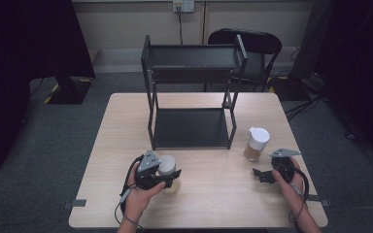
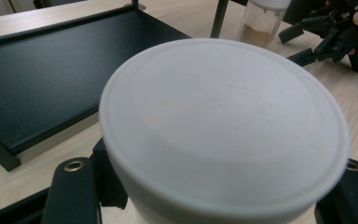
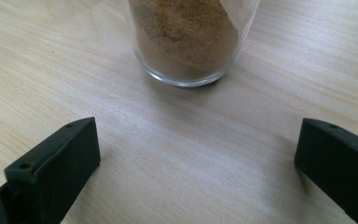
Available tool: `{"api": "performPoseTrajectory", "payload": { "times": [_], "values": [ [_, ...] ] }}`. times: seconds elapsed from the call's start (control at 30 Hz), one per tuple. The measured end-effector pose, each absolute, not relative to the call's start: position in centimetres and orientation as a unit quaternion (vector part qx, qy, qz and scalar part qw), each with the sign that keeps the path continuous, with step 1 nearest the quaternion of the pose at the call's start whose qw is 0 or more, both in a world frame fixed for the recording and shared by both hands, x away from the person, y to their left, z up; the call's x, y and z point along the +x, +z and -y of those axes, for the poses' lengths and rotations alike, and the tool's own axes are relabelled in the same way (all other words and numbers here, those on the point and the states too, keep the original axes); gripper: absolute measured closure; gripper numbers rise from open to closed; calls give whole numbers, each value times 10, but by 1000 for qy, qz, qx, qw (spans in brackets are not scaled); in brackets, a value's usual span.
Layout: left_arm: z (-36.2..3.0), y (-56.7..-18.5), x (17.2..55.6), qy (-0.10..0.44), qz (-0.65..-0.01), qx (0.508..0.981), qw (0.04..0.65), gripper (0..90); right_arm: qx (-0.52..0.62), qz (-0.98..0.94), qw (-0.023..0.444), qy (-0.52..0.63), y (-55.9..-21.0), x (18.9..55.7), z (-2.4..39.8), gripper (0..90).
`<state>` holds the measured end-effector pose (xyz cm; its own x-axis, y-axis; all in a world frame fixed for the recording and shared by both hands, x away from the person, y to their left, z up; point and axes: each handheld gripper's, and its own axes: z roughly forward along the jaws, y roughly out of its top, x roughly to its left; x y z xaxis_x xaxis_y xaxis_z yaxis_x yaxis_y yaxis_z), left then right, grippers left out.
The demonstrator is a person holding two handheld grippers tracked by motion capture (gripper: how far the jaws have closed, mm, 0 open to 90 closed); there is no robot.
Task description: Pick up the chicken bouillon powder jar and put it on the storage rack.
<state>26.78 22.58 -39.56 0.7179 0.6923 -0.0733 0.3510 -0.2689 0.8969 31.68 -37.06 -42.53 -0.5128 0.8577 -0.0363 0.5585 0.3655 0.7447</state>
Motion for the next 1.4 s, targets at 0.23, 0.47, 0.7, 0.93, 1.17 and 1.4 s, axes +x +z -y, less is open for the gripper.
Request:
{"api": "performPoseTrajectory", "payload": {
  "times": [0.23, 0.47, 0.7, 0.93, 1.17, 1.4],
  "values": [
    [-222, -391, 276, 168, -337, 774, 509, 338, 444, -798, 216, 347, -425, 317, 371, 0],
    [-213, -382, 287, 172, -340, 772, 509, 338, 444, -798, 216, 347, -425, 317, 371, 0],
    [-208, -380, 296, 172, -348, 764, 516, 338, 444, -798, 216, 347, -425, 317, 371, 0],
    [-202, -374, 307, 172, -350, 764, 515, 339, 444, -798, 216, 347, -425, 317, 371, 0],
    [-196, -370, 316, 174, -360, 759, 514, 338, 444, -798, 216, 347, -425, 317, 371, 0],
    [-192, -366, 324, 185, -369, 752, 513, 338, 444, -798, 216, 347, -425, 317, 371, 0]
  ]
}}
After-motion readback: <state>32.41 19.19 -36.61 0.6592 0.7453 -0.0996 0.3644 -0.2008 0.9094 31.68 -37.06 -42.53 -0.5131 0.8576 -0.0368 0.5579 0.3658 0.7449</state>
